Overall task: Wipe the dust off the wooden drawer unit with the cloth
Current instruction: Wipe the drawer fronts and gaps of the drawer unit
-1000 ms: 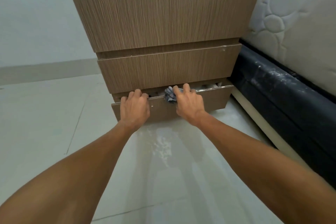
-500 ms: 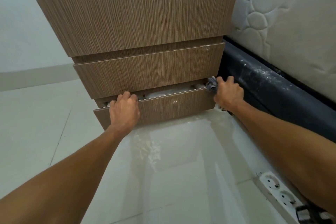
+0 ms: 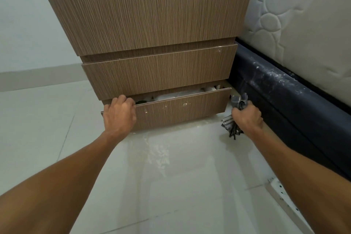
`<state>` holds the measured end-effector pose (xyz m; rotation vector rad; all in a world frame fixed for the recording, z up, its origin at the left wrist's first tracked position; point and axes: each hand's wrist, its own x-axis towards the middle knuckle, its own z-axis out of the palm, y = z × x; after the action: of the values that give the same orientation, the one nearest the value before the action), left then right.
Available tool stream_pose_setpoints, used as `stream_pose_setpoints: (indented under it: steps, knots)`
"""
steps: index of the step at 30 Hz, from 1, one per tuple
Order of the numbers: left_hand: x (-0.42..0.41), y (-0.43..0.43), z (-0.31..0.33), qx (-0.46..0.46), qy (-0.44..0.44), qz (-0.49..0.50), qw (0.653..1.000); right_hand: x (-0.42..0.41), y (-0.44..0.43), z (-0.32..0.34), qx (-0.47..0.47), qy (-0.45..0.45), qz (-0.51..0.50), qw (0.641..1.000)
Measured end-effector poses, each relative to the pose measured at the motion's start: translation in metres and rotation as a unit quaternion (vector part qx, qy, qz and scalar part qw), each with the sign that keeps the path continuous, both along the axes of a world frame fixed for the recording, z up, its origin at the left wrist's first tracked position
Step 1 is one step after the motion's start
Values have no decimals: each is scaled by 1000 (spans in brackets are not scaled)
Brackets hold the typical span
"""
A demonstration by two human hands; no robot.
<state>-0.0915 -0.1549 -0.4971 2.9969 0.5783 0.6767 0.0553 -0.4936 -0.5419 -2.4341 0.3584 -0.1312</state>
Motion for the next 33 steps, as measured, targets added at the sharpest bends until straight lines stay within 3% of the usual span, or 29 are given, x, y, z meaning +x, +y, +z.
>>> stream_pose_setpoints:
  steps: [7,10,15,22,26,33]
  knots:
    - [-18,32,-1,-16,-3,30,999,-10,43,-5,228,-53,-64,970]
    - [-14,35,-1,-23,-6,41,999,-11,58,-5,273,-57,-79,957]
    - [-6,33,-2,-50,-37,91,994,-9,80,2,294,-81,-93,948]
    - [-6,46,0,-208,-127,165,956,9,104,8,268,-97,-90,954]
    - [-6,48,-2,-259,-152,149,942,1,139,15,235,-100,-86,963]
    - [-10,64,-6,-276,-168,92,942,-44,215,-6,159,-158,43,974]
